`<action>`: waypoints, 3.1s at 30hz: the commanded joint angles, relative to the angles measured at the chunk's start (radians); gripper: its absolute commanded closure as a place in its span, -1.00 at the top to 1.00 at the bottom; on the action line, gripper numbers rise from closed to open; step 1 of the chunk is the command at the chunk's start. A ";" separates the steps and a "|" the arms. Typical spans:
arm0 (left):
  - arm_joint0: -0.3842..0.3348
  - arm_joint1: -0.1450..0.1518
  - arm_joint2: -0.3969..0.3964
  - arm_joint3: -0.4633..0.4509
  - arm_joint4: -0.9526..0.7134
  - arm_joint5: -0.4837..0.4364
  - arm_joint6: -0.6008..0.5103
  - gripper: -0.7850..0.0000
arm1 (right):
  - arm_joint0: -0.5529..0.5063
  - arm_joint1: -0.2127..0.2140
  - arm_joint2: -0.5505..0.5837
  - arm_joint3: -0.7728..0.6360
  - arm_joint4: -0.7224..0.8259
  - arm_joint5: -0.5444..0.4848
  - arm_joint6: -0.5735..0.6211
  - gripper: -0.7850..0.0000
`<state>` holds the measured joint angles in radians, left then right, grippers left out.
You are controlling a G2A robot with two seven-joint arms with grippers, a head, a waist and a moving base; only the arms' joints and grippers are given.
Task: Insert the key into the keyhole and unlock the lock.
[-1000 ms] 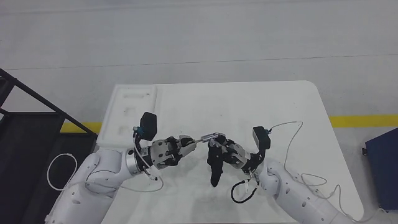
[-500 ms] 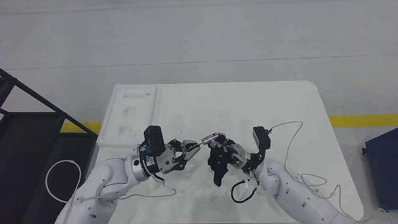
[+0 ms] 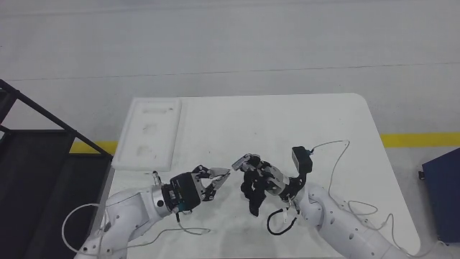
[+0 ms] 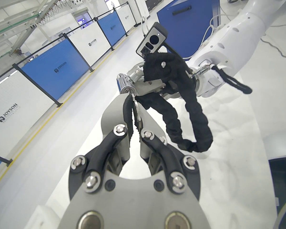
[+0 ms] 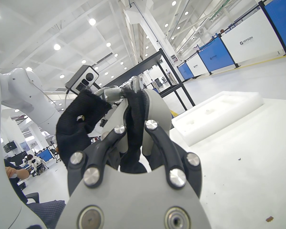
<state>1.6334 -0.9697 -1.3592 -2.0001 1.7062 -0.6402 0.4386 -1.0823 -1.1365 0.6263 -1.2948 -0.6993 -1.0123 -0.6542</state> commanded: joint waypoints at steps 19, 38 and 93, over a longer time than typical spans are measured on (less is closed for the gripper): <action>0.022 0.012 0.028 0.048 0.510 0.419 0.234 -1.00 | 0.000 0.000 0.000 0.000 0.000 0.000 0.000 -1.00; -0.001 -0.001 0.065 0.111 0.663 0.755 0.262 0.99 | 0.000 0.000 0.000 0.000 0.000 0.000 0.000 -1.00; -0.120 -0.053 0.178 0.233 -0.938 0.066 -0.519 -0.96 | -0.012 -0.058 0.229 -0.066 -0.233 0.112 0.042 -1.00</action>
<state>1.5234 -1.0201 -1.1880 -1.7721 0.7677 -0.5775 -0.0794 -1.0897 -1.1945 0.8515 -1.3577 -0.9286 -0.8956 -0.6095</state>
